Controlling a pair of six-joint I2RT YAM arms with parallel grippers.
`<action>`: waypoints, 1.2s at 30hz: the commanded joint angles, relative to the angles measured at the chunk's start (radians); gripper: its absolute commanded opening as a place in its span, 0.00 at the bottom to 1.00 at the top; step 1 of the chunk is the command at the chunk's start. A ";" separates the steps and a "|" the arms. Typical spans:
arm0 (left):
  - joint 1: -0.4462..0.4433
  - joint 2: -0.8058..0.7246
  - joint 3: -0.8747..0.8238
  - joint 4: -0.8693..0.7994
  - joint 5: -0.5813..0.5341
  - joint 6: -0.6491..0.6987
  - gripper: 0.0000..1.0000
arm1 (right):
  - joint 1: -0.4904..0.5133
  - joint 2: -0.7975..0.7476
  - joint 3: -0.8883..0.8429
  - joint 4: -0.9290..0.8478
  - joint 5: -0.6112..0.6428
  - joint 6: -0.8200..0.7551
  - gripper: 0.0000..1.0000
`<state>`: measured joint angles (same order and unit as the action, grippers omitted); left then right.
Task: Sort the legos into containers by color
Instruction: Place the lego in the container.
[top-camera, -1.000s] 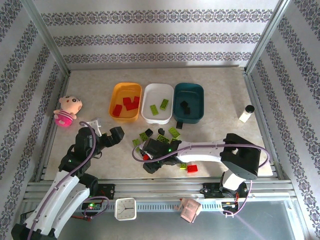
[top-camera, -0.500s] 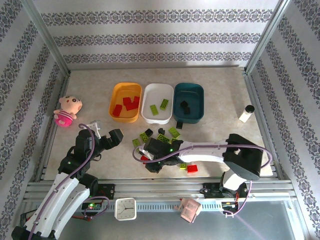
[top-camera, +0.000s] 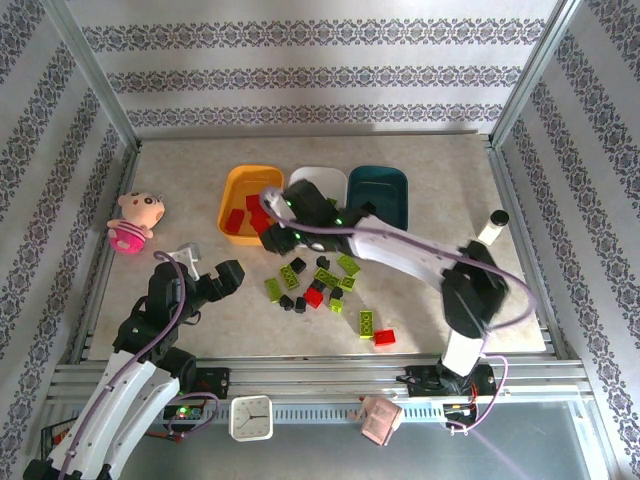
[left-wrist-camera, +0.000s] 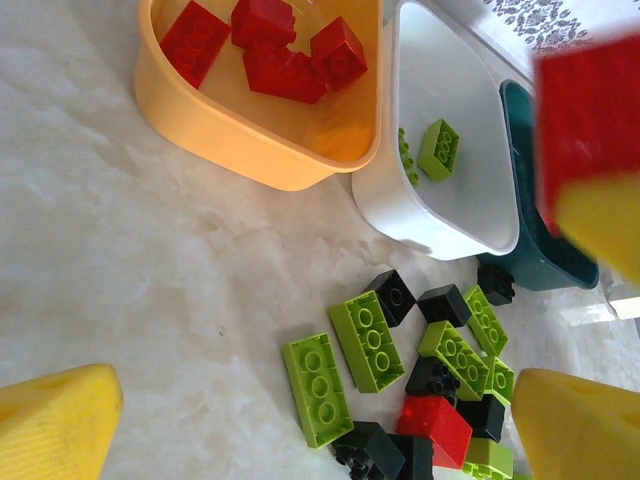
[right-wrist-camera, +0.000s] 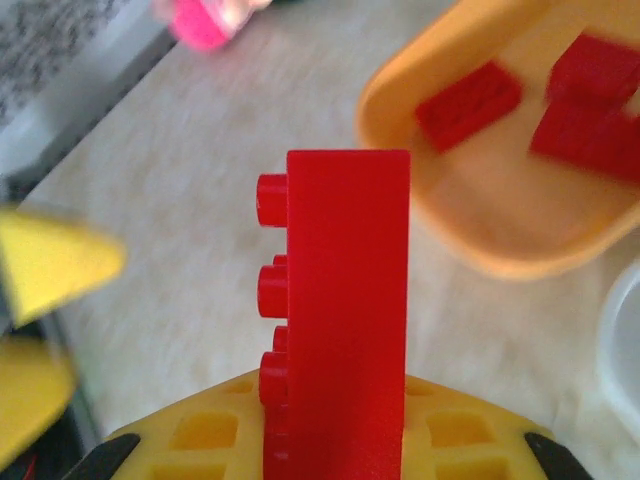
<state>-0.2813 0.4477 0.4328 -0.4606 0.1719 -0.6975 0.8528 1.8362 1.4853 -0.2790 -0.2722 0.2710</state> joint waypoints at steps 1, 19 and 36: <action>-0.009 -0.020 -0.009 -0.034 -0.002 -0.025 1.00 | -0.022 0.183 0.172 -0.070 0.031 -0.008 0.17; -0.009 0.013 -0.024 0.039 0.095 -0.024 0.99 | -0.043 0.337 0.434 -0.098 0.113 0.018 0.68; -0.427 0.815 0.320 0.161 -0.192 0.267 0.91 | -0.109 -0.352 -0.480 0.196 0.192 0.129 0.70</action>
<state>-0.6765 1.1492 0.6540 -0.3252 0.0914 -0.5758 0.7620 1.5566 1.0794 -0.1284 -0.1093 0.3645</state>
